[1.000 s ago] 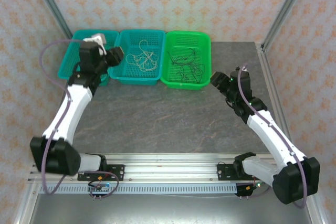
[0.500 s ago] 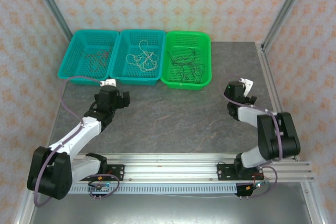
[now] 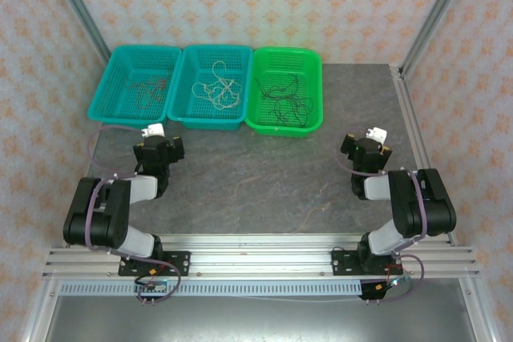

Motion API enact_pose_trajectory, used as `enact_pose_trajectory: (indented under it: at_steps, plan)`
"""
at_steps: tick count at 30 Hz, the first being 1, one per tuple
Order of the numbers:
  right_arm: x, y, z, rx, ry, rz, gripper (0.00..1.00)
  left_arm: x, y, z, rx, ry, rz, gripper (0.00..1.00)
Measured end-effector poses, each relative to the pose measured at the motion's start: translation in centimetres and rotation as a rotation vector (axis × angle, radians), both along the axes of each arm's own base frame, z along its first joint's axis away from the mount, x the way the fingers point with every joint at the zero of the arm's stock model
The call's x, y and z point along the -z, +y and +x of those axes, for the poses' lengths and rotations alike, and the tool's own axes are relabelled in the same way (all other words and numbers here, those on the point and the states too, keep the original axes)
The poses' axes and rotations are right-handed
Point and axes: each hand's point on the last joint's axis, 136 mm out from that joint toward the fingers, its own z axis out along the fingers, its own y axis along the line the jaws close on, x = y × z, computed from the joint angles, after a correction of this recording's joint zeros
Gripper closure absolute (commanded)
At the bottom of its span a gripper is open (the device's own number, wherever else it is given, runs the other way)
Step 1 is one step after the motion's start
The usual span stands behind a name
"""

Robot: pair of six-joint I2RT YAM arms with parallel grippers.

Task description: Untangle the cables

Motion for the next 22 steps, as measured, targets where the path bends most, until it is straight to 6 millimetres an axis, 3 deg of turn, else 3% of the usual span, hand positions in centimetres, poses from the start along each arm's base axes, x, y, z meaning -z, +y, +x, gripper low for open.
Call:
enact_pose_trajectory:
  at_steps: [10,22]
  plan:
    - [-0.2,0.0,0.1,0.0,-0.009,0.001,0.01,-0.7,-2.4,1.2,0.111,-0.044,-0.008,0.0]
    - [-0.5,0.2,0.4,-0.009,-0.014,-0.006,0.01,-0.8,-2.5,1.3,0.119,-0.048,-0.001,0.0]
